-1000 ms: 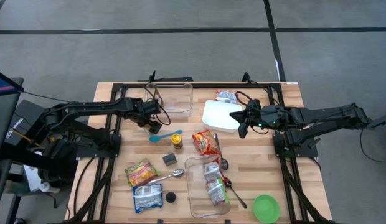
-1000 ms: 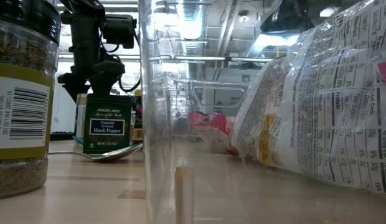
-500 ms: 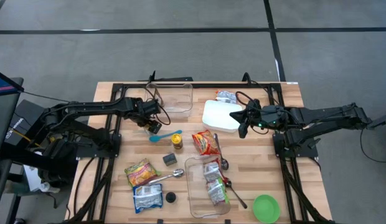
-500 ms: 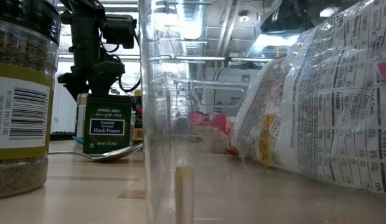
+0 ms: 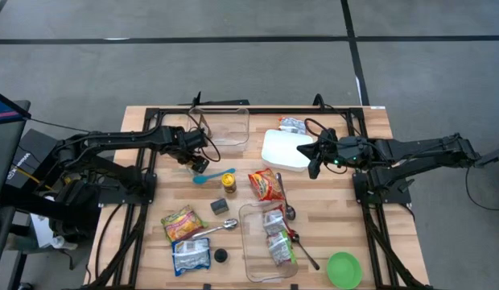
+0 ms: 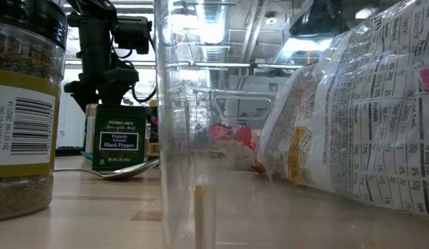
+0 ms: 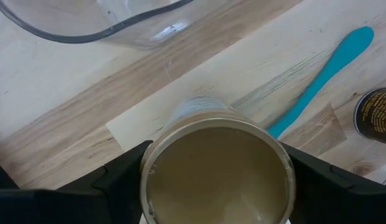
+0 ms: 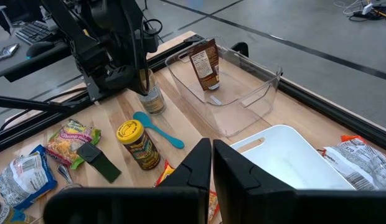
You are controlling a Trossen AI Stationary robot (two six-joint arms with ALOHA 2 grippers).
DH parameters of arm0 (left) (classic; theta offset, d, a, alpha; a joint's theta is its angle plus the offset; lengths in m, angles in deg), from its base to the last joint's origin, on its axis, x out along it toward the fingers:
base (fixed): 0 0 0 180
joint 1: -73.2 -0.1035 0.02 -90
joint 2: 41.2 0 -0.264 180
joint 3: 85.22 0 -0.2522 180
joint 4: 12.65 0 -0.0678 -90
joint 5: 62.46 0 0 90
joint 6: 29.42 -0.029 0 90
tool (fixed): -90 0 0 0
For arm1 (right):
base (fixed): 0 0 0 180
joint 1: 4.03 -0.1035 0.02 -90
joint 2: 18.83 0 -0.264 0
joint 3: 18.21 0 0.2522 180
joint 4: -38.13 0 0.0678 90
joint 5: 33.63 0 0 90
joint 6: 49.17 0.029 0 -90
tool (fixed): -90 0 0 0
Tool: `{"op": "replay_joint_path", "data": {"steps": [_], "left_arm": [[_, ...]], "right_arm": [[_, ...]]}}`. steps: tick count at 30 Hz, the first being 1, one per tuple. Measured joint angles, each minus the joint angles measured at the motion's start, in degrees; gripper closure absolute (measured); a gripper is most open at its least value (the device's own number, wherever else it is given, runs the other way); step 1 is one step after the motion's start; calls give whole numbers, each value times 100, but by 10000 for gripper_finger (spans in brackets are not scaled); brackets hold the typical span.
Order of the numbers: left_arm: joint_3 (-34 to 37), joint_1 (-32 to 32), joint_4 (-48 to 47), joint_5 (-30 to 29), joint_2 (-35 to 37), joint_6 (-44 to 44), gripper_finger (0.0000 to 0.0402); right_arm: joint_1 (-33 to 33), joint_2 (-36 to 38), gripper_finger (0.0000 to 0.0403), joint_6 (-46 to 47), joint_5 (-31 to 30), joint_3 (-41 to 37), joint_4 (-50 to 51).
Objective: Pick & Place Food Item
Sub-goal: Put the gold seasoning bottle into the top transparent bin
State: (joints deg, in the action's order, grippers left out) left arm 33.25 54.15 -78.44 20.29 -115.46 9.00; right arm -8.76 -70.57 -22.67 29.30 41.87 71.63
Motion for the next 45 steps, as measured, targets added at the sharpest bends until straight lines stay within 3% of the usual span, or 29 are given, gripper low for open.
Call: {"op": "replay_joint_path", "data": {"steps": [15,31,37,45], "left_arm": [[0,0,4,126,148,-2,115],[0,7,486,422,1995,61,115],[0,5,1399,419,2444,56,116],[0,5,3440,400,2439,-350,116]], "right_arm": [[0,0,392,0,0,0,-1],[0,0,392,0,0,0,-1],[0,2,392,0,0,-1,-2],[2,1,392,2,0,-1,-3]]}}
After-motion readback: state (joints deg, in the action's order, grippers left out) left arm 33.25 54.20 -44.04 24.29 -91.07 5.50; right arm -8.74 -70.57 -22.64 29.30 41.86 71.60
